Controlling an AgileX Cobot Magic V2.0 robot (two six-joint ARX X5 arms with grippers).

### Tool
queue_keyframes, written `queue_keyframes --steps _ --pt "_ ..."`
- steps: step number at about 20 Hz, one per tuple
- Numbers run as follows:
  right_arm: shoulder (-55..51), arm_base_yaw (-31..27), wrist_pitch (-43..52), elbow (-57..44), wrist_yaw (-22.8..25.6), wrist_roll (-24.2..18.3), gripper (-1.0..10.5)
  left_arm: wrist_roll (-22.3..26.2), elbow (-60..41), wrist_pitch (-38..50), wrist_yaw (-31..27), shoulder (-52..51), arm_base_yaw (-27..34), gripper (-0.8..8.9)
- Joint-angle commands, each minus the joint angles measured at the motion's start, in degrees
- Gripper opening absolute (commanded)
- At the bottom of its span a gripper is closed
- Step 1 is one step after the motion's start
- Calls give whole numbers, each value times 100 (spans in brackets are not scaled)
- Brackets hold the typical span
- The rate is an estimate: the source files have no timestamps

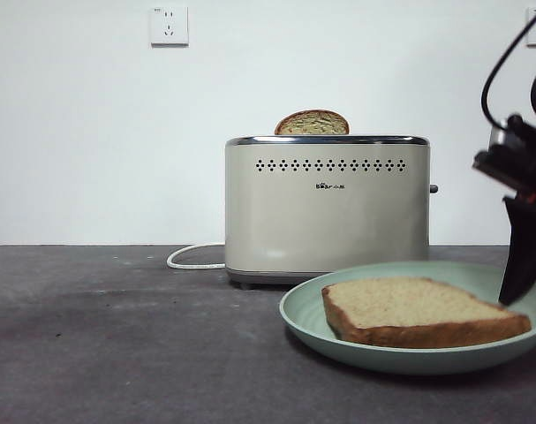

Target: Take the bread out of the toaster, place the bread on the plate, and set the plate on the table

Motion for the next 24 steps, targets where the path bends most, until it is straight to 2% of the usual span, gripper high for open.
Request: queue_keyframes --steps 1,6,7,10,12,16,19,22,24 --pt "232 -2 260 -332 63 -72 -17 79 0 15 -122 -22 13 -8" --pt "258 -4 531 -485 221 -24 -9 81 0 15 -271 -22 13 -8" --pt "258 -4 531 -485 208 -26 27 92 0 17 -269 -22 11 -8" --pt "151 -4 588 -485 188 20 307 120 0 17 -271 -22 13 -8" --pt "-111 -4 608 -483 192 39 421 173 0 15 -271 -22 13 -8" --pt "-1169 -4 474 -481 216 197 445 203 0 17 -273 -20 13 -8" --pt "-2299 17 -22 -479 162 186 442 348 0 17 -286 -20 13 -8" --pt "-3471 262 -656 -426 -446 127 441 527 0 -57 -699 -20 13 -8" --pt "-4118 562 -1032 -243 -549 149 436 527 0 -66 -815 -20 11 -8"
